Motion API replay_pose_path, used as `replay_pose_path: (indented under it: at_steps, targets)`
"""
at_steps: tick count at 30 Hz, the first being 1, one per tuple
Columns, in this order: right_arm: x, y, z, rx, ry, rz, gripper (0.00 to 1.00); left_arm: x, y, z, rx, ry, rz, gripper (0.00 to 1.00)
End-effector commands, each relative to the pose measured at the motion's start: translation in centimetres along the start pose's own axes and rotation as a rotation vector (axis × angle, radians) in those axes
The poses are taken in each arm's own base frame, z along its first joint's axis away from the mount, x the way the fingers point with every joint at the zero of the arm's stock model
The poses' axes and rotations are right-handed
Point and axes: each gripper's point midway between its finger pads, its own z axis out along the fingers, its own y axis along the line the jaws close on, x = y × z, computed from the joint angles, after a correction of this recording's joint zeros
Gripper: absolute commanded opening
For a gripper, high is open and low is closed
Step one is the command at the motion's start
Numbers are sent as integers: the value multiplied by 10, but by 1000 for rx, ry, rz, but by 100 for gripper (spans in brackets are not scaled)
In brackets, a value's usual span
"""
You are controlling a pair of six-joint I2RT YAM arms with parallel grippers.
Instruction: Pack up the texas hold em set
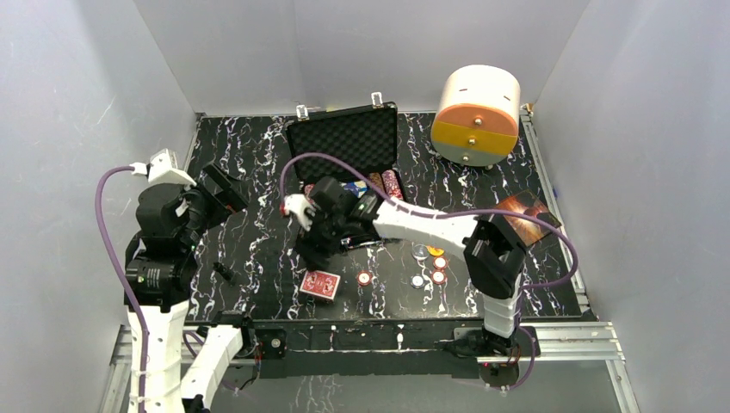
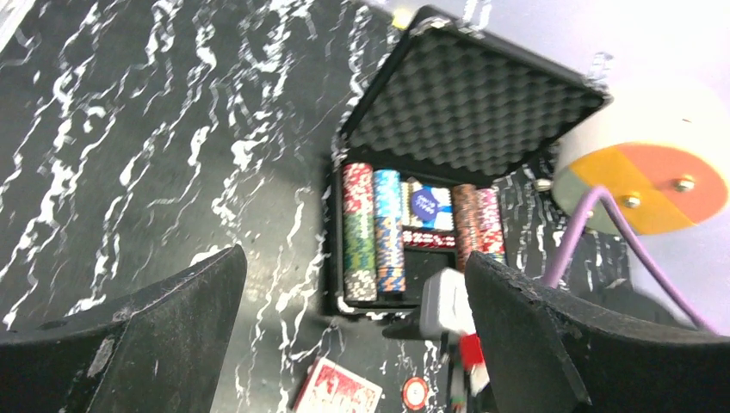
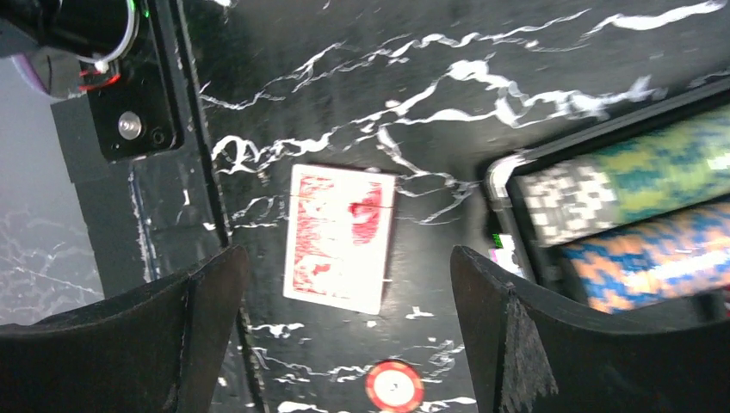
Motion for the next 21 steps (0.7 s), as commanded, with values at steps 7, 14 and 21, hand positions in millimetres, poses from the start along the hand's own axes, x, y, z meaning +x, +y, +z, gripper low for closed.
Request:
replay_pose_path:
  at_steps: [7,14,21]
  targets:
    - [70,27,42,184,182,65,97,-6,46,-24,-296,-7,-56,98]
    - [93,26,57,261,272,85,97,1,47,-20,-292,8,-60,98]
    - [98,25,71,259,285,56,91,6,50,-19,-301,21,-61,99]
